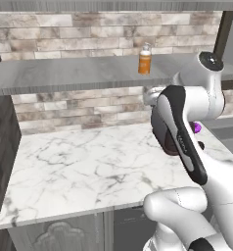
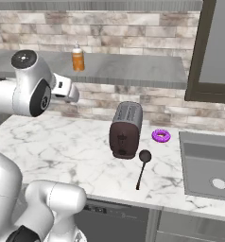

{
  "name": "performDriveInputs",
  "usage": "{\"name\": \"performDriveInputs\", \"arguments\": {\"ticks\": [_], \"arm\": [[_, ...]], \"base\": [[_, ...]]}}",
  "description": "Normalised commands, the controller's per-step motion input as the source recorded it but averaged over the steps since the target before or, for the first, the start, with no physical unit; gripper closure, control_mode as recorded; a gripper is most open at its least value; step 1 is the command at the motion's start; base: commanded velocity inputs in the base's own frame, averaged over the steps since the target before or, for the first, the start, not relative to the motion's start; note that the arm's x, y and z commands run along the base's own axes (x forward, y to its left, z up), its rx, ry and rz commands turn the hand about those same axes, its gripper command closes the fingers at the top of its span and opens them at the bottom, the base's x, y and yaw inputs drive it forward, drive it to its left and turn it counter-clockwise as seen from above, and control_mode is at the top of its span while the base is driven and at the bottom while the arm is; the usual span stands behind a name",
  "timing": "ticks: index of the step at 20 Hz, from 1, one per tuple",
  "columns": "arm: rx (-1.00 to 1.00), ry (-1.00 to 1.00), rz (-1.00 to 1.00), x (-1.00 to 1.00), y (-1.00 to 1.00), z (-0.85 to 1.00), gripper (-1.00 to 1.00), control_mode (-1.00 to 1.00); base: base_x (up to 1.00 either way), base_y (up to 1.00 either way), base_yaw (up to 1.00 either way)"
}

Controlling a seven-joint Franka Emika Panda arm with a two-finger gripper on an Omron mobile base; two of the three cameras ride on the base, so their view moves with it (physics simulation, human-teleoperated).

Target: Open the cabinet. Pick the soap dispenser and place it next to the sink. Then close the cabinet.

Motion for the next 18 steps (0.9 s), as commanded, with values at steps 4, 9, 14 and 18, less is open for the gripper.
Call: {"name": "performDriveInputs", "arguments": {"ticks": [4, 9, 14, 18], "arm": [[0.09, -0.16, -0.04, 0.0, 0.0, 0.21, -1.0, -1.0], [0.09, -0.03, 0.0, 0.04, 0.0, 0.22, -1.0, -1.0], [0.06, -0.01, 0.0, 0.0, 0.0, 0.23, -1.0, -1.0], [0.06, -0.02, 0.0, 0.0, 0.0, 0.21, -1.0, -1.0]], "base": [[0.0, 0.0, 0.0], [0.0, 0.0, 0.0], [0.0, 0.0, 0.0], [0.0, 0.0, 0.0]]}}
